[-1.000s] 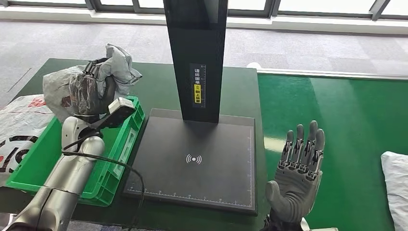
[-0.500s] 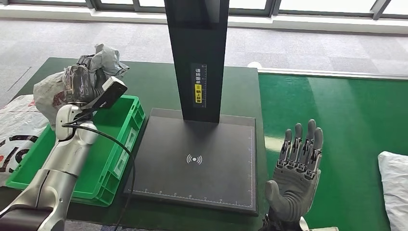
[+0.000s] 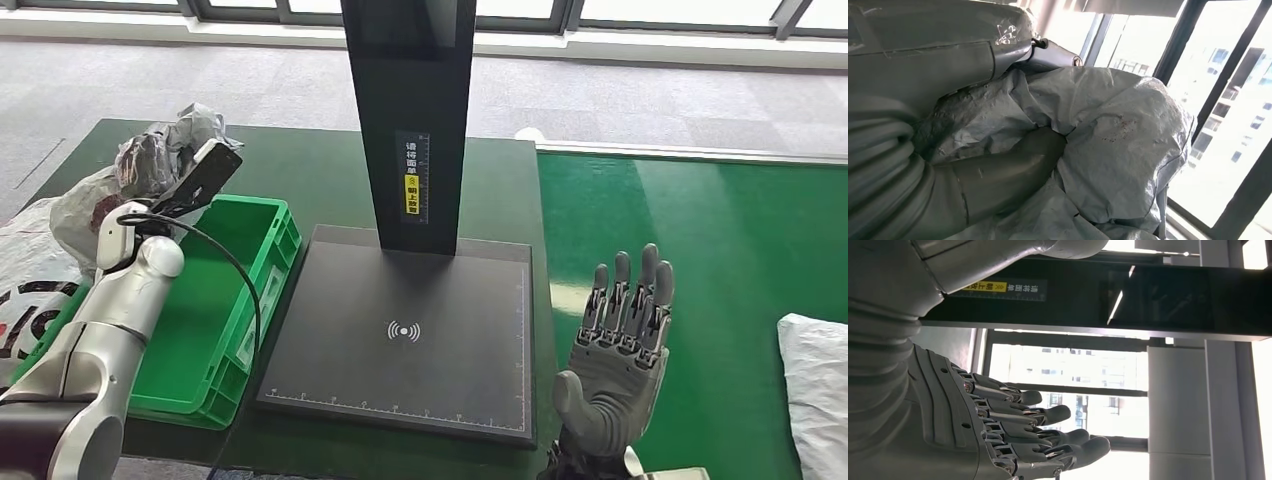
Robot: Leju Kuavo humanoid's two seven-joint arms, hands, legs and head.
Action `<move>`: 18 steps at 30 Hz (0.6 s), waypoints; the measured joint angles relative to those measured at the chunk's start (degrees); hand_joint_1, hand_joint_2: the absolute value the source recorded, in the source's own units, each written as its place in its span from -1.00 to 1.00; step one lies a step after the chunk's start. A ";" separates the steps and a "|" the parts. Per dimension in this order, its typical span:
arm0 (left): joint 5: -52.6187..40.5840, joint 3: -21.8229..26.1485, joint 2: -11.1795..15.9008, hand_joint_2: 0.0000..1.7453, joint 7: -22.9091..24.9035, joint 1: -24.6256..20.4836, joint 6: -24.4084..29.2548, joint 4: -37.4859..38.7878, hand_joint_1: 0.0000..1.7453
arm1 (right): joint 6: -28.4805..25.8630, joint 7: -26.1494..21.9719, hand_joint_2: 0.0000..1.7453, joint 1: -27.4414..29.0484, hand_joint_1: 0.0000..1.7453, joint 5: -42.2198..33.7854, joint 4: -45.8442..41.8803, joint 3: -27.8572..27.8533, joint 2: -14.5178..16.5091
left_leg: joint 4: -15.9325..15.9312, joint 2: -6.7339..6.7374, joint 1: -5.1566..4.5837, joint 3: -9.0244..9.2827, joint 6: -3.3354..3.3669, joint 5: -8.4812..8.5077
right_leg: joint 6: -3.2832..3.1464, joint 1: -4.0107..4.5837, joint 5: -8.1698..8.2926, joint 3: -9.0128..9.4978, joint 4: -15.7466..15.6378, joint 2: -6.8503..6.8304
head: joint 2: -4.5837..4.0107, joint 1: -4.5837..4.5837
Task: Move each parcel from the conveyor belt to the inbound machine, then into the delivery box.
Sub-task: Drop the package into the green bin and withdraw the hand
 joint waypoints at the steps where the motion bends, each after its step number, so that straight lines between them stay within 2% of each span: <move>1: 0.01 0.21 0.03 1.00 0.36 -0.19 -0.56 0.67 0.28 | 0.00 0.00 1.00 -0.05 -1.00 -0.01 0.00 0.00 -0.02 | 0.00 0.00 0.00 0.00 0.00 0.00 | 0.00 0.00 0.00 0.00 0.00 0.00 | 0.00 0.00; 3: -0.04 0.52 0.08 1.00 1.09 -0.49 -1.47 1.84 -0.71 | 0.00 0.00 1.00 -0.07 -1.00 -0.01 0.00 0.00 -0.02 | 0.00 0.00 0.00 -0.01 0.00 0.00 | 0.00 0.00 0.00 0.00 0.00 0.00 | 0.00 0.00; 4: -0.16 0.68 0.08 1.00 1.51 -0.62 -1.70 2.36 -0.98 | 0.00 0.00 1.00 -0.09 -1.00 -0.01 0.00 0.00 -0.02 | 0.00 0.00 0.00 -0.01 0.00 0.00 | 0.00 0.00 0.00 0.00 0.00 0.00 | 0.00 0.00; 5: -0.29 0.86 0.09 1.00 1.94 -0.77 -1.81 2.86 -1.00 | 0.00 0.00 1.00 -0.11 -1.00 -0.01 0.00 0.00 -0.02 | 0.00 0.00 0.00 -0.01 0.00 0.00 | 0.00 0.00 0.00 0.00 0.00 0.00 | 0.00 0.00; 9: -0.63 1.73 0.17 -1.00 3.12 -1.33 -1.45 4.49 -1.00 | 0.00 0.00 1.00 -0.16 -1.00 0.01 0.00 0.00 -0.02 | 0.00 0.00 0.00 -0.01 0.00 0.00 | 0.00 0.00 0.00 0.00 0.00 0.00 | 0.00 0.00; 18: 1.59 5.11 0.56 -1.00 2.40 -1.64 1.38 6.17 -1.00 | 0.00 -0.01 1.00 -0.27 -1.00 0.10 0.02 0.00 -0.02 | 0.00 -0.01 0.00 -0.01 0.00 0.00 | 0.00 0.00 0.00 0.00 0.00 -0.01 | 0.00 0.00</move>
